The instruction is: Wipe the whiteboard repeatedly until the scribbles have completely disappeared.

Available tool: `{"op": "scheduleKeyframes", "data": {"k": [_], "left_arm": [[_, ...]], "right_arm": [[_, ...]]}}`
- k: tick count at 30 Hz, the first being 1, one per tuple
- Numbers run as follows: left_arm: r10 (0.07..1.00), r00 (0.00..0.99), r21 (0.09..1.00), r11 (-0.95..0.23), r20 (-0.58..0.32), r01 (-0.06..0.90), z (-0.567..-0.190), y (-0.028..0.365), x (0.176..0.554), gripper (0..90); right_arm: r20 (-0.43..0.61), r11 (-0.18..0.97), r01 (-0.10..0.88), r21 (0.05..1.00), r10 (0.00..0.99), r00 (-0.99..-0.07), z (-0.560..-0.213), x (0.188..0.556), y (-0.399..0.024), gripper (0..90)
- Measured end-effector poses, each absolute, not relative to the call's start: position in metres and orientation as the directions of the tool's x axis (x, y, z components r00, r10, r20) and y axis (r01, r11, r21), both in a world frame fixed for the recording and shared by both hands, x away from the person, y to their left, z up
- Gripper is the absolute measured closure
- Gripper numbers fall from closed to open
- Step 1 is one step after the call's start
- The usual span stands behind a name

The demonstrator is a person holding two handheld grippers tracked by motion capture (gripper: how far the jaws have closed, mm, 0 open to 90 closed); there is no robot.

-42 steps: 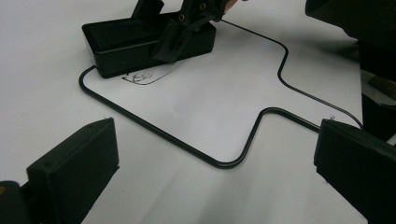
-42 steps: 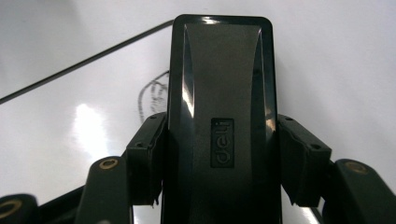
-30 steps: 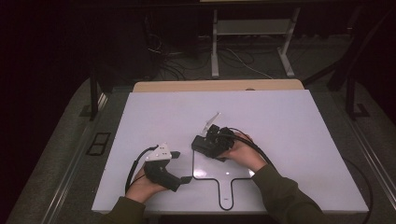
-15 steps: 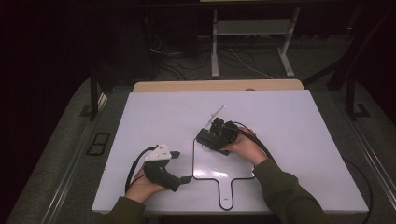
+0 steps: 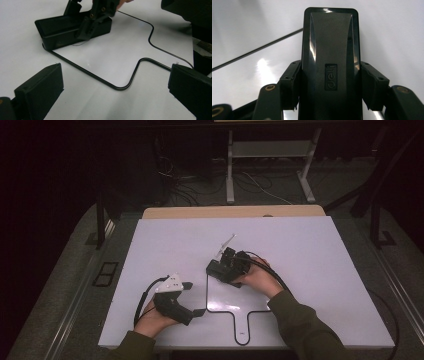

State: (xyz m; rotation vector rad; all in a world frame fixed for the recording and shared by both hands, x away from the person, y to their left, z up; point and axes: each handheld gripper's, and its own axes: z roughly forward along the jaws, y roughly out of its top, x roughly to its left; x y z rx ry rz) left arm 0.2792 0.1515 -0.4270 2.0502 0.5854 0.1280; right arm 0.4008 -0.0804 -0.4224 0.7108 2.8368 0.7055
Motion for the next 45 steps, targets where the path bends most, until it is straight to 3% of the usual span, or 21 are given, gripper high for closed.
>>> {"op": "scheduleKeyframes", "data": {"k": [9,16,26,35,45], "left_arm": [[0.451,0.881,0.836,-0.423,-0.139,0.349,-0.427,0.151,0.28,0.0],[0.455,0.879,0.836,-0.419,-0.145,0.355,-0.427,0.151,0.279,0.0],[0.453,0.88,0.836,-0.421,-0.143,0.353,-0.427,0.152,0.279,0.0],[0.453,0.88,0.834,-0.426,-0.14,0.352,-0.427,0.152,0.279,0.0],[0.453,0.88,0.835,-0.422,-0.141,0.351,-0.427,0.152,0.279,0.0]], "right_arm": [[-0.004,0.772,0.424,0.474,0.483,-0.876,-0.422,0.402,-0.077,38.8],[-0.009,0.801,0.366,0.473,0.42,-0.907,-0.422,0.389,-0.065,38.8],[-0.021,0.777,0.432,0.457,0.495,-0.868,-0.421,0.413,-0.074,38.9],[-0.017,0.808,0.365,0.462,0.42,-0.907,-0.421,0.388,-0.06,38.9],[-0.022,0.776,0.434,0.458,0.498,-0.867,-0.421,0.411,-0.071,38.9]]}}
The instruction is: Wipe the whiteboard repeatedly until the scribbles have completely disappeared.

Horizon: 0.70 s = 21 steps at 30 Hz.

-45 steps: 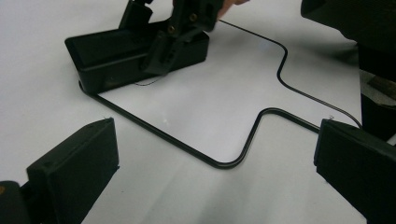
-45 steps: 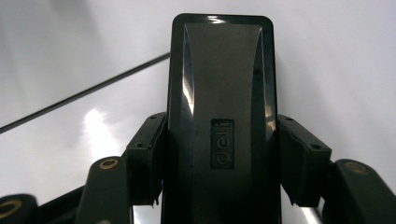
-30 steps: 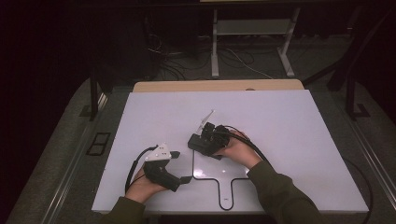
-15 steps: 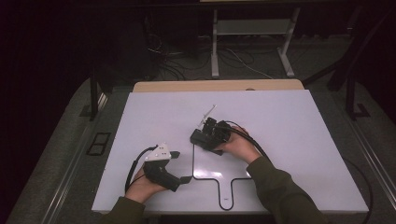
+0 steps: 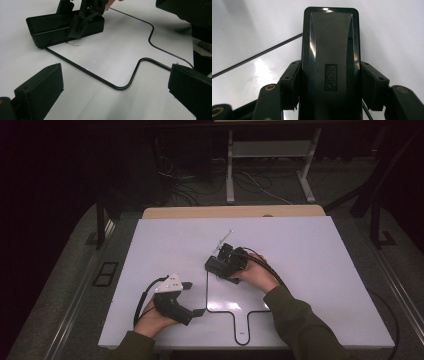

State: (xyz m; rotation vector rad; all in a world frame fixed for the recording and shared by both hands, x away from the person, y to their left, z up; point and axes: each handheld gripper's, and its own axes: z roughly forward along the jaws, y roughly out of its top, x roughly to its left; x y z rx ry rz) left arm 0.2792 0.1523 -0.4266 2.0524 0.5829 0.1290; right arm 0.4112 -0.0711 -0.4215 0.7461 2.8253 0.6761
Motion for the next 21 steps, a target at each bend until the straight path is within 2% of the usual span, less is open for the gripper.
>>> {"op": "scheduleKeyframes", "data": {"k": [10,16,21], "left_arm": [[0.452,0.881,0.834,-0.426,-0.139,0.35,-0.427,0.151,0.279,0.0],[0.454,0.88,0.836,-0.421,-0.143,0.352,-0.426,0.152,0.279,0.0],[0.453,0.88,0.836,-0.422,-0.142,0.352,-0.427,0.152,0.279,0.0]], "right_arm": [[-0.005,0.803,0.378,0.461,0.428,-0.904,-0.421,0.392,-0.058,38.9],[-0.004,0.771,0.43,0.47,0.489,-0.872,-0.422,0.414,-0.065,39.0],[-0.027,0.781,0.424,0.458,0.489,-0.872,-0.422,0.413,-0.062,38.9]]}}
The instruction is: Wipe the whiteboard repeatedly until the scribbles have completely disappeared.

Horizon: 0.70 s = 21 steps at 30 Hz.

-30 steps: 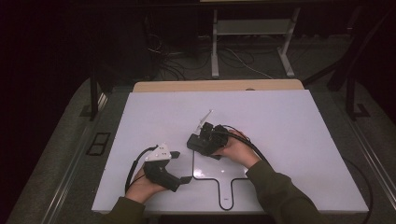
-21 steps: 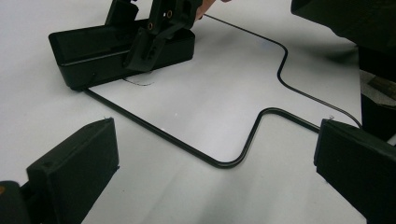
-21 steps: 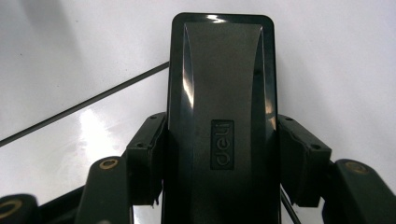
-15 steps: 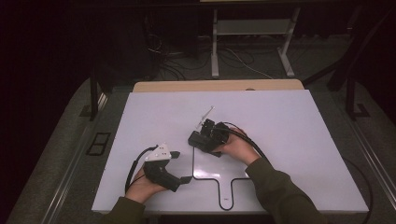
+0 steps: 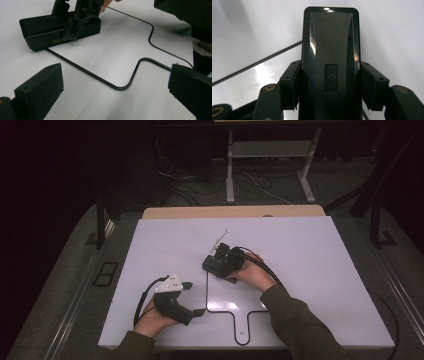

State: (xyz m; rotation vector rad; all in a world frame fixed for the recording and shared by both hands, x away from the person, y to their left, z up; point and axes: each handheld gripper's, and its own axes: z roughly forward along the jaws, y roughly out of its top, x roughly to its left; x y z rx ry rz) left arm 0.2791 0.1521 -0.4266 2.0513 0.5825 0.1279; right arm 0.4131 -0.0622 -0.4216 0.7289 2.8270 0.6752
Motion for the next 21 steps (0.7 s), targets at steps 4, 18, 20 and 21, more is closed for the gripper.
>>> {"op": "scheduleKeyframes", "data": {"k": [4,18,20,21], "left_arm": [[0.454,0.88,0.837,-0.421,-0.141,0.351,-0.427,0.152,0.279,0.0],[0.453,0.88,0.837,-0.419,-0.144,0.353,-0.427,0.152,0.279,0.0],[0.453,0.88,0.836,-0.42,-0.142,0.352,-0.427,0.152,0.279,0.0],[0.454,0.879,0.837,-0.42,-0.142,0.352,-0.427,0.152,0.279,0.0]], "right_arm": [[-0.007,0.794,0.391,0.465,0.445,-0.895,-0.422,0.398,-0.057,38.9],[-0.03,0.779,0.43,0.457,0.496,-0.868,-0.422,0.419,-0.066,38.9],[-0.025,0.781,0.426,0.456,0.489,-0.872,-0.422,0.414,-0.064,38.9],[-0.022,0.787,0.415,0.456,0.476,-0.879,-0.422,0.411,-0.062,38.9]]}}
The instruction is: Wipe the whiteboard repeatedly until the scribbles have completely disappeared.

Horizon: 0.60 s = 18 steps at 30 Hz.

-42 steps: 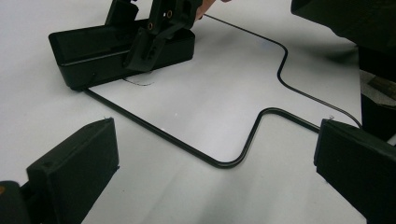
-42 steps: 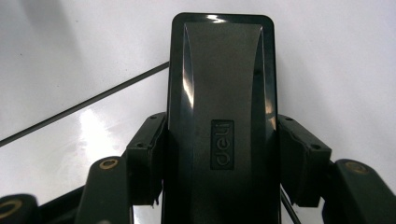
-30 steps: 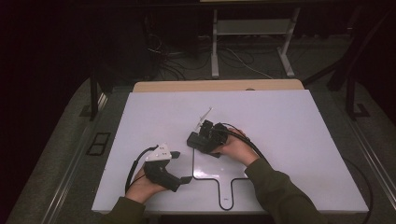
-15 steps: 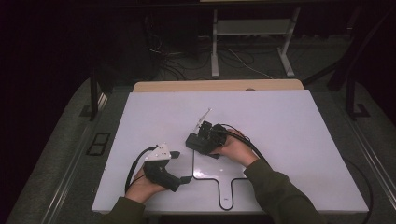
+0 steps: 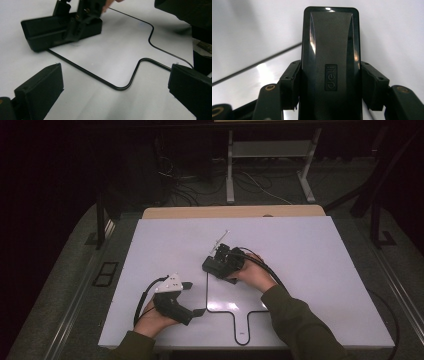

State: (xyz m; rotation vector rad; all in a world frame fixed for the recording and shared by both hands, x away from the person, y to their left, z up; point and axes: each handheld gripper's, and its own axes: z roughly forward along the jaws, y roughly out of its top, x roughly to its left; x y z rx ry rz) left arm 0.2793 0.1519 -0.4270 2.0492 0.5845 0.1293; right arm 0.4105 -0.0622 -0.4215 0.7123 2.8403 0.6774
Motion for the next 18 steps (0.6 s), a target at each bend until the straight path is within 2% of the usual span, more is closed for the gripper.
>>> {"op": "scheduleKeyframes", "data": {"k": [6,14,18], "left_arm": [[0.453,0.881,0.835,-0.425,-0.138,0.349,-0.427,0.151,0.279,0.0],[0.455,0.879,0.836,-0.42,-0.142,0.353,-0.427,0.153,0.279,0.0],[0.455,0.88,0.837,-0.42,-0.139,0.35,-0.427,0.152,0.279,0.0]], "right_arm": [[-0.01,0.801,0.378,0.465,0.431,-0.902,-0.422,0.395,-0.056,38.9],[-0.038,0.778,0.424,0.463,0.496,-0.868,-0.423,0.418,-0.064,38.9],[-0.044,0.783,0.422,0.458,0.494,-0.868,-0.422,0.414,-0.063,38.9]]}}
